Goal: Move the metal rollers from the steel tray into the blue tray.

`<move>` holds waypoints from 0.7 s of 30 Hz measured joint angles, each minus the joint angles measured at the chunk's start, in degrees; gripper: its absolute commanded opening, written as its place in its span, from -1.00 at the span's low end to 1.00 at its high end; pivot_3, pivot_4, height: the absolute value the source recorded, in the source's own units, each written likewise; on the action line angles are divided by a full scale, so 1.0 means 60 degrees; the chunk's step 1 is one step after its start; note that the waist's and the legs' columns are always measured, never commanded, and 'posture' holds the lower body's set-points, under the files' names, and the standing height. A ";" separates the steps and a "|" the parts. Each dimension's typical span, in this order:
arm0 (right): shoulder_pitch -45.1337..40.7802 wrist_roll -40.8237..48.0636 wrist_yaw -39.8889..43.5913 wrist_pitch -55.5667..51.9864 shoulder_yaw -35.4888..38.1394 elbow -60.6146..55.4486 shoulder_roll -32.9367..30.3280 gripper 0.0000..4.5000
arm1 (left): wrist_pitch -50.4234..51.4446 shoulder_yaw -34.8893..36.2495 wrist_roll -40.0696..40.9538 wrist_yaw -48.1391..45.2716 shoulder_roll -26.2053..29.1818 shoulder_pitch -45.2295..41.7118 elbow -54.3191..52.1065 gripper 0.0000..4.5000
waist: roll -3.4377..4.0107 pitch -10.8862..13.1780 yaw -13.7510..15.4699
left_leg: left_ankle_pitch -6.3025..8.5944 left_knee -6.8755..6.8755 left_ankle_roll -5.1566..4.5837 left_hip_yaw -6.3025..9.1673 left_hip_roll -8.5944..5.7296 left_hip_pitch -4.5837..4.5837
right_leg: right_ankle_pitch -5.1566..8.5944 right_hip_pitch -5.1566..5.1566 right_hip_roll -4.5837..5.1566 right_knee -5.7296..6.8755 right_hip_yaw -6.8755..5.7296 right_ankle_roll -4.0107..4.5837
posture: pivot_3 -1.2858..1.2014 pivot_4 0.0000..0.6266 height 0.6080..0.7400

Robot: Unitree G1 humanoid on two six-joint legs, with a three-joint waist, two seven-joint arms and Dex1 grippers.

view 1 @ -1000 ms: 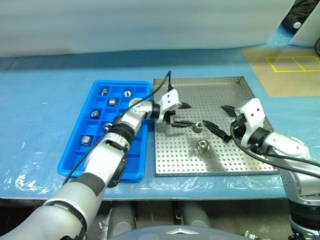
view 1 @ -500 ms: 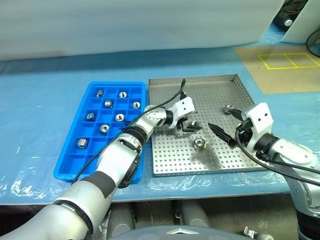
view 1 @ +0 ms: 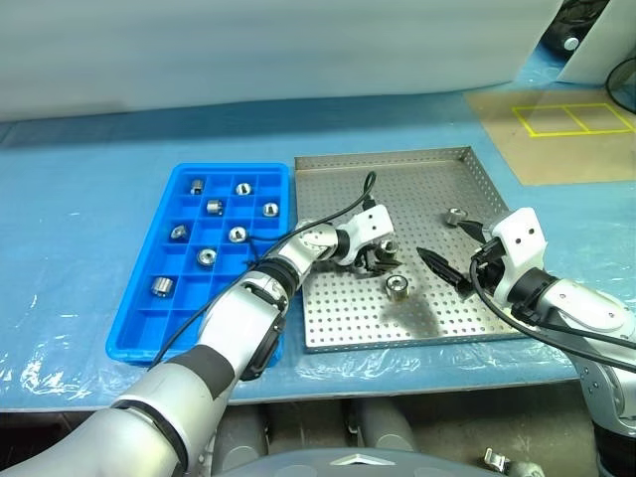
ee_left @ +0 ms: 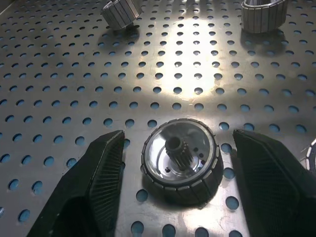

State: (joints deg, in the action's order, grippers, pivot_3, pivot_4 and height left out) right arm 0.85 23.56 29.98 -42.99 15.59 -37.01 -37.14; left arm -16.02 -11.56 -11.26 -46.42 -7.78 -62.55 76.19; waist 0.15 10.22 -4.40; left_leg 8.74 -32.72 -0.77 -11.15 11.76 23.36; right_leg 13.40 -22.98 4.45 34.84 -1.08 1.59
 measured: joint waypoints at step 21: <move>-0.0444 0.0017 -0.0005 0.0014 -0.0276 0.0024 0.0001 1.00 | -0.0171 0.0227 -0.0035 -0.0294 0.0227 0.0265 -0.0037 -0.17 | 0.0100 -0.0246 0.0039 | 0.0032 -0.0052 -0.0055 -0.0002 0.0003 -0.0024 | 0.0001 0.0080 0.0024 -0.0020 -0.0024 -0.0008 | -0.43 -1.00 1.00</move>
State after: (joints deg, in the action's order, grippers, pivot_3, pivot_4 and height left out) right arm -1.81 23.66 29.95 -42.91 13.94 -36.87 -37.14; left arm -17.04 -10.20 -11.47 -48.19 -6.42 -60.96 75.97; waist 0.75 8.74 -4.17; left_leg 8.94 -33.02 -1.10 -11.16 11.78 23.22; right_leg 13.40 -22.50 4.59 34.72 -1.22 1.54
